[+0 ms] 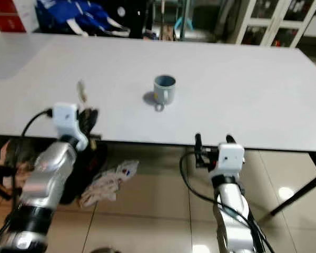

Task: Setting the table

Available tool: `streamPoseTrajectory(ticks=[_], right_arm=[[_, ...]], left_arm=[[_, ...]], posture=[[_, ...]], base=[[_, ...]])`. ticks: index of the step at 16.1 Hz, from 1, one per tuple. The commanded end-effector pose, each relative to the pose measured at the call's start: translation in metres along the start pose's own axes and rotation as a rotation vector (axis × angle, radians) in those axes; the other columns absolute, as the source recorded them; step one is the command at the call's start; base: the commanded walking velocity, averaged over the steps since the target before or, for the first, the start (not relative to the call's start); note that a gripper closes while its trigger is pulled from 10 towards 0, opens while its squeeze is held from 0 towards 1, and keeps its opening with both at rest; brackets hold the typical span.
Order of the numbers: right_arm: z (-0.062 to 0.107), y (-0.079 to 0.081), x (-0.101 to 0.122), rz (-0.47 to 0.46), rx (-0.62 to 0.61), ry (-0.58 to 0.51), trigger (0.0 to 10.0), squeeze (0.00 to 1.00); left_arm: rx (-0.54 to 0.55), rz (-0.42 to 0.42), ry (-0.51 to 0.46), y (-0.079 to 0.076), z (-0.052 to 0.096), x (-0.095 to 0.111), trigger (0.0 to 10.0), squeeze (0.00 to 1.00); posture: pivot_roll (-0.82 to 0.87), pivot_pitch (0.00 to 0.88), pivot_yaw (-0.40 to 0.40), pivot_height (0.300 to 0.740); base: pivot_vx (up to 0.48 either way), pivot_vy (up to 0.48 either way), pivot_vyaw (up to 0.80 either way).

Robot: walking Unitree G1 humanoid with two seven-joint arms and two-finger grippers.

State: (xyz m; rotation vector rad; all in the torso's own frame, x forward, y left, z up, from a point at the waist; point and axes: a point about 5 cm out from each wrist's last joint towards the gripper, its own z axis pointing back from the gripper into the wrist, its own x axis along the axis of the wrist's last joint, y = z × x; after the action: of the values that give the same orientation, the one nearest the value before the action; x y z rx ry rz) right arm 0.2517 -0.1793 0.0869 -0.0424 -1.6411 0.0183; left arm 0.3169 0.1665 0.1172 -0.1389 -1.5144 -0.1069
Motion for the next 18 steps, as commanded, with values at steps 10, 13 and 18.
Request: streamPoseTrajectory(ticks=[10, 13, 18], right_arm=[[-0.006, 0.009, 0.005, -0.003, 0.037, -0.018, 10.0, 0.0], [-0.007, 0.01, 0.005, -0.003, 0.042, -0.015, 10.0, 0.0], [-0.007, 0.014, 0.004, -0.006, 0.048, -0.015, 10.0, 0.0]], left_arm=[[-0.068, -0.056, -0.088, -0.016, -0.012, 0.027, 0.0, 0.0], [-0.077, -0.068, -0.096, -0.019, -0.012, 0.028, 0.0, 0.0], [-0.096, -0.107, -0.119, -0.023, -0.014, 0.034, 0.0, 0.0]], posture=[[0.03, 0.0, 0.009, 0.74], [0.03, 0.0, 0.007, 0.74], [0.03, 0.0, 0.012, 0.74]], base=[[0.355, 0.0, 0.0], [0.48, 0.0, 0.0], [0.384, 0.0, 0.0]])
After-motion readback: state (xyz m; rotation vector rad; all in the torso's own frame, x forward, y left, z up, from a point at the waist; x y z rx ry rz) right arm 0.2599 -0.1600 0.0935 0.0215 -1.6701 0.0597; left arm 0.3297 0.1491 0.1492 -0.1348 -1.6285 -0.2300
